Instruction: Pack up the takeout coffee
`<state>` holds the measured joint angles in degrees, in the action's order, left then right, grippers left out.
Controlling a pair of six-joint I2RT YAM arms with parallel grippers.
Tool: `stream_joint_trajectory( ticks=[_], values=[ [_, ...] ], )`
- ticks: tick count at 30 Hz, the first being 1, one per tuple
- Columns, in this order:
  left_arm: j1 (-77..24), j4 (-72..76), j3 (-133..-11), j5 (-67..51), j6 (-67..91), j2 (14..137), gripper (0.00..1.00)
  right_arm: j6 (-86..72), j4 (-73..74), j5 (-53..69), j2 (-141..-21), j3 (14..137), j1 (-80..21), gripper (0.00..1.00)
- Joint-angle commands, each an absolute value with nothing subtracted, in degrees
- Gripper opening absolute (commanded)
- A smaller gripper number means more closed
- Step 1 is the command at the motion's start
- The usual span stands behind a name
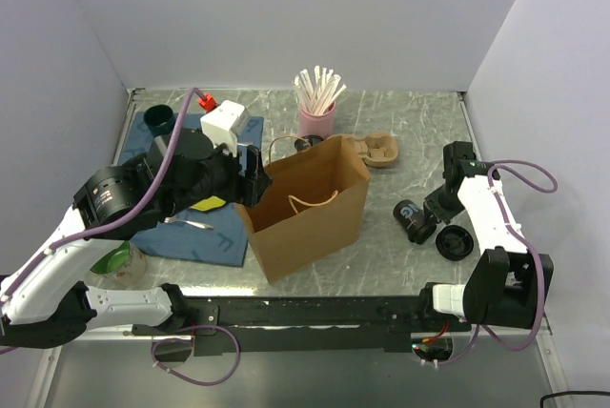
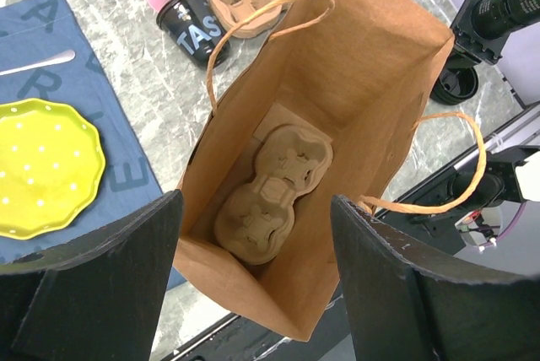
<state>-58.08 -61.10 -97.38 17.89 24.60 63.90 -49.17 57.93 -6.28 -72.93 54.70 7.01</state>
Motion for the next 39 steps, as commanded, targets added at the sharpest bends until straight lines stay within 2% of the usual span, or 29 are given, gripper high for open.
stream_joint_trajectory(
  ticks=[1, 14, 28, 39],
  values=[
    [-58.01, -58.8, -96.95, 18.63, 23.29, 62.58, 0.76, -45.97, 59.76, -10.89, -72.69, 58.62, 6.51, 0.02],
    [-58.01, -57.39, -94.92, 19.51, 21.8, 61.35, 0.76, -36.31, 66.26, -22.84, -74.44, 66.96, 0.27, 0.0],
    [-57.92, -57.48, -92.55, 20.21, 22.68, 58.01, 0.77, -23.82, 79.0, -51.91, -90.78, 80.77, -16.25, 0.0],
    [-57.92, -59.15, -92.47, 21.44, 23.91, 55.37, 0.77, -25.75, 80.24, -52.21, -102.39, 81.04, -19.95, 0.0]
  ],
)
